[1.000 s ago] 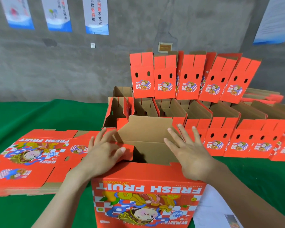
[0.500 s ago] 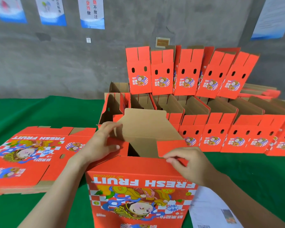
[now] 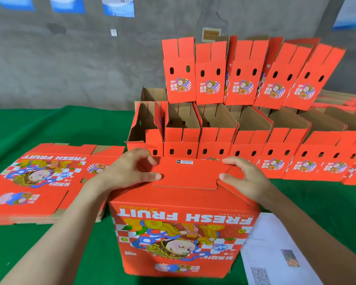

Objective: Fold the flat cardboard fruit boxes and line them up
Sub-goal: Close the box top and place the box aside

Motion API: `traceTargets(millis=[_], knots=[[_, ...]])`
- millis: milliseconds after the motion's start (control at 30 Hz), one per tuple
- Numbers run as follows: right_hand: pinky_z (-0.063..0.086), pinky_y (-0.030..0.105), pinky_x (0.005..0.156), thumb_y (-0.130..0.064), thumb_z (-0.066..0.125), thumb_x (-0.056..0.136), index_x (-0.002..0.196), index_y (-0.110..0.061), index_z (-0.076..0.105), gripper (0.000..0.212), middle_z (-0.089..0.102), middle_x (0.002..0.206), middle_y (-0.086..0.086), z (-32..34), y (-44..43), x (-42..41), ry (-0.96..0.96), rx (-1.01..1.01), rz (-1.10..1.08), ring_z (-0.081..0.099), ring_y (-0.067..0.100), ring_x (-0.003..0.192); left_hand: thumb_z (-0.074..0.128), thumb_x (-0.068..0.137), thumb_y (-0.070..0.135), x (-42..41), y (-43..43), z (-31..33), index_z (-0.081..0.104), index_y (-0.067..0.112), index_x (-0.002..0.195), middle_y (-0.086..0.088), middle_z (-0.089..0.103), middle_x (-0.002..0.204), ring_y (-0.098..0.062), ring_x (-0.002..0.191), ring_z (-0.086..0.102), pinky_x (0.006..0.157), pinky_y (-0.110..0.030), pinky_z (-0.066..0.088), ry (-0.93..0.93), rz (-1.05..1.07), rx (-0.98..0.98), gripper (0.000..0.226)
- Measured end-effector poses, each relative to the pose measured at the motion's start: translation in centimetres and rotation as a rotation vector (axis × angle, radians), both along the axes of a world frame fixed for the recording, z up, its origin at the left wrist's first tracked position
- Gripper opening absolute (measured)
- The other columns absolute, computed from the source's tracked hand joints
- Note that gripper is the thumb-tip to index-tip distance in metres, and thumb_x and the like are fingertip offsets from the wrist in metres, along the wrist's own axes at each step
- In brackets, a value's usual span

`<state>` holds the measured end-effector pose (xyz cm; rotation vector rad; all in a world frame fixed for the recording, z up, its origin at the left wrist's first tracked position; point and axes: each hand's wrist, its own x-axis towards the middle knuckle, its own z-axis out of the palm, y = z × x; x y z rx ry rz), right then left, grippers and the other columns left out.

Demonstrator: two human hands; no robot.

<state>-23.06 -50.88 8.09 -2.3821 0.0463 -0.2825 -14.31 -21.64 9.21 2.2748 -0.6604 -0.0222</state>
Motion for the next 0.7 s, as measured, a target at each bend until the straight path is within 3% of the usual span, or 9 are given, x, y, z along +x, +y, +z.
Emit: traceTargets(millis=[33,100,200,367,533,700], knots=[[0.028,0.018,0.093,-0.027,0.069,0.085,0.128,-0.023,0.054,0.046,0.044,0.12,-0.012,0.1,0.0,0.2,0.014,-0.049,-0.003,0.039,0.002,0.112,0.081,0.071,0.034,0.0,-0.1,-0.1,0.061,0.024,0.098,0.007,0.058,0.105,-0.006,0.095,0.054,0.08,-0.012,0.039,-0.003,0.011,0.062,0.035],[0.029,0.018,0.092,-0.028,0.071,0.083,0.131,-0.023,0.051,0.053,0.043,0.124,-0.006,0.3,0.2,0.5,0.043,-0.116,-0.013,0.04,0.005,0.11,0.081,0.07,0.039,-0.1,-0.4,0.0,0.05,0.027,0.121,0.007,0.051,0.117,-0.013,0.111,0.048,0.095,-0.025,0.04,0.014,0.052,0.159,0.061],[0.029,0.018,0.093,-0.029,0.072,0.081,0.134,-0.024,0.048,0.058,0.041,0.13,-0.001,0.3,0.6,0.8,0.063,-0.171,-0.027,0.043,0.011,0.118,0.077,0.071,0.046,-0.1,-0.6,0.1,0.031,0.031,0.145,0.002,0.037,0.137,-0.021,0.133,0.029,0.111,-0.038,0.028,0.015,0.083,0.273,0.088],[0.035,0.025,0.092,-0.035,0.072,0.079,0.139,-0.028,0.041,0.067,0.037,0.128,0.0,0.5,1.1,0.9,0.123,-0.27,-0.048,0.047,0.018,0.116,0.074,0.072,0.051,-0.1,-1.3,-0.2,0.027,0.03,0.148,-0.002,0.032,0.14,-0.026,0.133,0.024,0.11,-0.038,0.024,-0.037,0.103,0.412,0.091],[0.045,0.035,0.091,-0.038,0.071,0.078,0.134,-0.028,0.04,0.065,0.037,0.122,0.002,0.8,1.7,1.0,0.162,-0.362,-0.081,0.053,0.024,0.106,0.076,0.068,0.053,-0.1,-1.3,-0.6,0.033,0.029,0.141,0.0,0.036,0.134,-0.024,0.127,0.028,0.106,-0.038,0.03,-0.091,0.131,0.422,0.088],[0.045,0.036,0.088,-0.043,0.068,0.079,0.134,-0.029,0.035,0.065,0.035,0.124,0.003,0.5,2.1,1.2,0.148,-0.459,-0.11,0.053,0.026,0.107,0.076,0.066,0.056,-0.1,-1.5,-0.9,0.034,0.03,0.138,0.001,0.037,0.131,-0.023,0.123,0.03,0.103,-0.038,0.034,-0.123,0.147,0.421,0.087]])
